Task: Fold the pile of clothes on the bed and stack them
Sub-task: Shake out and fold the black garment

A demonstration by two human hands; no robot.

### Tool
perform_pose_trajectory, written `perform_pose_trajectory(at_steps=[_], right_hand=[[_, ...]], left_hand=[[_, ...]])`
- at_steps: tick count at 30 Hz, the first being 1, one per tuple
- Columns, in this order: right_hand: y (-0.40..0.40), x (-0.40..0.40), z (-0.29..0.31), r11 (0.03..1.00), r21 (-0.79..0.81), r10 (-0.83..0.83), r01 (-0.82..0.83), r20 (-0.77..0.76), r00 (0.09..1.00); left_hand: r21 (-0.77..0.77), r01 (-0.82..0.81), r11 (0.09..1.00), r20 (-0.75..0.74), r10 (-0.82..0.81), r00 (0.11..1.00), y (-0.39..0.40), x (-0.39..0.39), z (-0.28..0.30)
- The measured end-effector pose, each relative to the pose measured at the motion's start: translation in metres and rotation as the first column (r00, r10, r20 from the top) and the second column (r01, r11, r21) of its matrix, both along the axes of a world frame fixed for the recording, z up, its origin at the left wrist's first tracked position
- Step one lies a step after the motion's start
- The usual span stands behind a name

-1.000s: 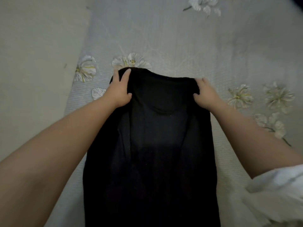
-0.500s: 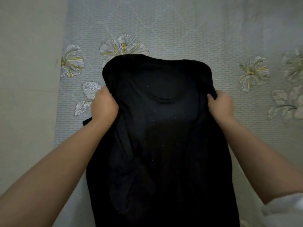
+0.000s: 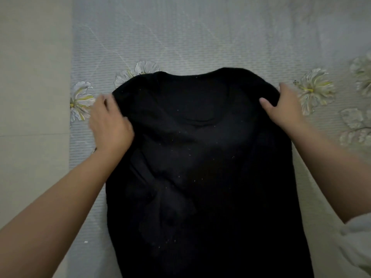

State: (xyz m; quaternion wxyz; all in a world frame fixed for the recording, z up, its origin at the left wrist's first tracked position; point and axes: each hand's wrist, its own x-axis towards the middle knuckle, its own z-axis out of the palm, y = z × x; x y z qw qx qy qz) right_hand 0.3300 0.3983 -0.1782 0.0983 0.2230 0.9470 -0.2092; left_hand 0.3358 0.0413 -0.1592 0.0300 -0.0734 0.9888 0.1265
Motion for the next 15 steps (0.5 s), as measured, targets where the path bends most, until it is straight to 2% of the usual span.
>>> perform_pose_trajectory(at_steps=[1, 3, 5, 7, 12, 15], right_hand=[[-0.002, 0.012, 0.002, 1.000, -0.022, -0.006, 0.006, -0.033, 0.999], [-0.004, 0.047, 0.007, 0.998, -0.068, -0.024, 0.019, -0.081, 0.996], [-0.001, 0.092, 0.011, 0.994, -0.092, -0.066, 0.060, -0.060, 0.996], [0.000, 0.143, 0.016, 0.989, -0.110, -0.102, 0.104, 0.019, 0.995], [-0.008, 0.248, 0.015, 0.997, -0.078, 0.010, 0.006, 0.204, 0.979], [-0.012, 0.282, 0.022, 0.989, -0.101, -0.085, 0.110, 0.220, 0.972]], left_hand=[[-0.004, 0.164, 0.986, -0.041, -0.164, 0.986, 0.011, 0.013, 0.000], [0.001, 0.448, 0.894, -0.108, -0.445, 0.889, 0.032, 0.049, -0.004], [0.040, 0.570, 0.821, -0.091, -0.565, 0.820, 0.053, 0.088, -0.004], [0.071, 0.597, 0.799, 0.058, -0.601, 0.797, 0.067, 0.125, -0.004], [0.019, 0.634, 0.773, 0.414, -0.583, 0.699, 0.076, 0.182, -0.010], [-0.029, 0.644, 0.764, 0.461, -0.562, 0.687, 0.086, 0.196, -0.007]])
